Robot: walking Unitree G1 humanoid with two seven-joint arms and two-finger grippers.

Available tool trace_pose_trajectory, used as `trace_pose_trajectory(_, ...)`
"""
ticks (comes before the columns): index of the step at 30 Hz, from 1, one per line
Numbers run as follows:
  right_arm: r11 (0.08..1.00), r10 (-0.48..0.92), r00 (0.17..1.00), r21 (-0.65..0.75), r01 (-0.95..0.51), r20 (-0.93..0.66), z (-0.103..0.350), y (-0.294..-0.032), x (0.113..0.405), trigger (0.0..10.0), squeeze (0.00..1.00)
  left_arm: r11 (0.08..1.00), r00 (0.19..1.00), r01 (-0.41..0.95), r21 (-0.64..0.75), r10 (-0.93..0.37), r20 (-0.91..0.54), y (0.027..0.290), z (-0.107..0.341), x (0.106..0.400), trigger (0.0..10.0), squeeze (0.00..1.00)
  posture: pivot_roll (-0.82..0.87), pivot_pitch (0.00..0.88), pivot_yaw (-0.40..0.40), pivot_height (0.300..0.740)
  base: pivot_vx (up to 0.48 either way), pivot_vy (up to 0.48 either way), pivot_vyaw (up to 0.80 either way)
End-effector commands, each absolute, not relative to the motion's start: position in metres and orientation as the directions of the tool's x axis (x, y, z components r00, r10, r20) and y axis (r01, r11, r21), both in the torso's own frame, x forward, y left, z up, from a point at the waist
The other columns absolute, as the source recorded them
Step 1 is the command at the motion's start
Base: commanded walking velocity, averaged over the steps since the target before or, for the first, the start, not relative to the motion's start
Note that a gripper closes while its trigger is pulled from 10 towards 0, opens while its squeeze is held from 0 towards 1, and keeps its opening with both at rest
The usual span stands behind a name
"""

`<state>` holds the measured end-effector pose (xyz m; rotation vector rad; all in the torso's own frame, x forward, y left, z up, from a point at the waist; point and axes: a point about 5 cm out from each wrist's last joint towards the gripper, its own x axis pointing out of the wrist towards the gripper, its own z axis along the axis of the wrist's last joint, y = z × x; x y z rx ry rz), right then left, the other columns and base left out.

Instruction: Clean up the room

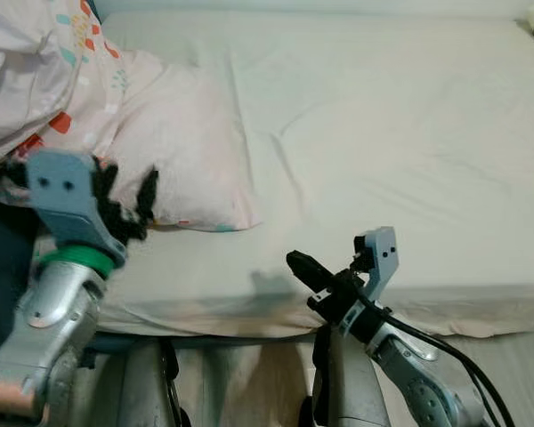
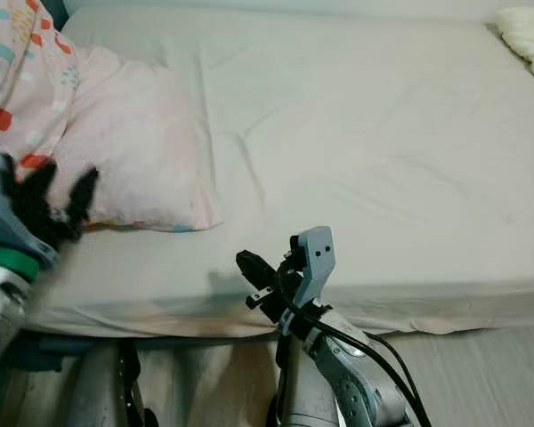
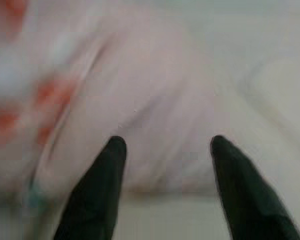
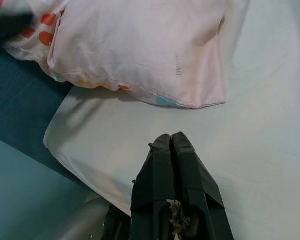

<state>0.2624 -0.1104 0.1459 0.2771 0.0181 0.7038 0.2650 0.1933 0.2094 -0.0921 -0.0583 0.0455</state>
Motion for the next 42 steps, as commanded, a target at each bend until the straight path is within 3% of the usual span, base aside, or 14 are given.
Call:
trace_pose_trajectory(1, 0.727, 0.642, 0.765, 0.274, -0.63, 0.055, 0.138, -0.11, 0.26, 10.0, 0.0, 0.978, 0.992, -0.118, -0.173, 0.107, -0.068, 0.201, 0.188, 0.268, 10.0, 1.0, 0.05, 0.213, -0.004, 0.536, 0.0, 0.0, 0.0)
trace_pose_trajectory(4, 0.729, 0.638, 0.768, 0.272, -0.628, 0.063, 0.14, -0.11, 0.261, 10.0, 0.0, 0.871, 0.96, -0.236, -0.431, 0.141, -0.241, 0.194, 0.158, 0.285, 10.0, 1.0, 0.04, 0.207, -0.002, 0.536, 0.0, 0.0, 0.0)
trace_pose_trajectory(6, 0.73, 0.637, 0.768, 0.269, -0.628, 0.065, 0.141, -0.11, 0.262, 10.0, 0.0, 0.844, 0.949, -0.265, -0.466, 0.143, -0.282, 0.192, 0.152, 0.29, 10.0, 1.0, 0.04, 0.207, -0.002, 0.536, 0.0, 0.0, 0.0)
trace_pose_trajectory(11, 0.737, 0.628, 0.775, 0.262, -0.623, 0.073, 0.144, -0.111, 0.263, 10.0, 0.0, 0.672, 0.923, -0.314, -0.67, 0.052, -0.38, 0.172, 0.132, 0.32, 10.0, 1.0, 0.04, 0.207, -0.002, 0.536, 0.0, 0.0, 0.0)
trace_pose_trajectory(14, 0.738, 0.628, 0.775, 0.26, -0.623, 0.073, 0.144, -0.111, 0.263, 10.0, 0.0, 0.639, 0.924, -0.32, -0.699, 0.047, -0.38, 0.171, 0.131, 0.323, 10.0, 1.0, 0.04, 0.207, -0.002, 0.536, 0.0, 0.0, 0.0)
trace_pose_trajectory(22, 0.735, 0.629, 0.774, 0.266, -0.623, 0.074, 0.143, -0.109, 0.265, 10.0, 0.0, 0.549, 0.968, -0.17, -0.819, -0.062, -0.242, 0.15, 0.136, 0.34, 10.0, 1.0, -0.01, 0.185, -0.018, 0.536, 0.0, 0.0, 0.0)
trace_pose_trajectory(27, 0.735, 0.632, 0.771, 0.255, -0.628, 0.078, 0.146, -0.11, 0.268, 10.0, 0.0, 0.406, 0.976, 0.072, -0.911, -0.218, -0.02, 0.137, 0.15, 0.351, 10.0, 1.0, -0.04, 0.187, -0.025, 0.536, 0.0, 0.0, 0.0)
trace_pose_trajectory(34, 0.739, 0.63, 0.774, 0.253, -0.625, 0.071, 0.145, -0.111, 0.267, 10.0, 0.0, 0.374, 0.951, 0.204, -0.905, -0.294, 0.093, 0.132, 0.159, 0.351, 10.0, 1.0, -0.04, 0.187, -0.025, 0.536, 0.0, 0.0, 0.0)
trace_pose_trajectory(41, 0.731, 0.638, 0.767, 0.26, -0.631, 0.071, 0.145, -0.107, 0.267, 10.0, 0.0, 0.499, 0.965, 0.156, -0.853, -0.26, 0.025, 0.121, 0.147, 0.362, 10.0, 1.0, -0.05, 0.192, -0.031, 0.536, 0.0, 0.0, 0.0)
trace_pose_trajectory(42, 0.728, 0.641, 0.764, 0.257, -0.635, 0.072, 0.146, -0.107, 0.267, 10.0, 0.0, 0.547, 0.967, 0.134, -0.827, -0.255, -0.012, 0.113, 0.143, 0.366, 10.0, 0.0, -0.07, 0.191, -0.04, 0.536, 0.0, 0.0, 0.0)
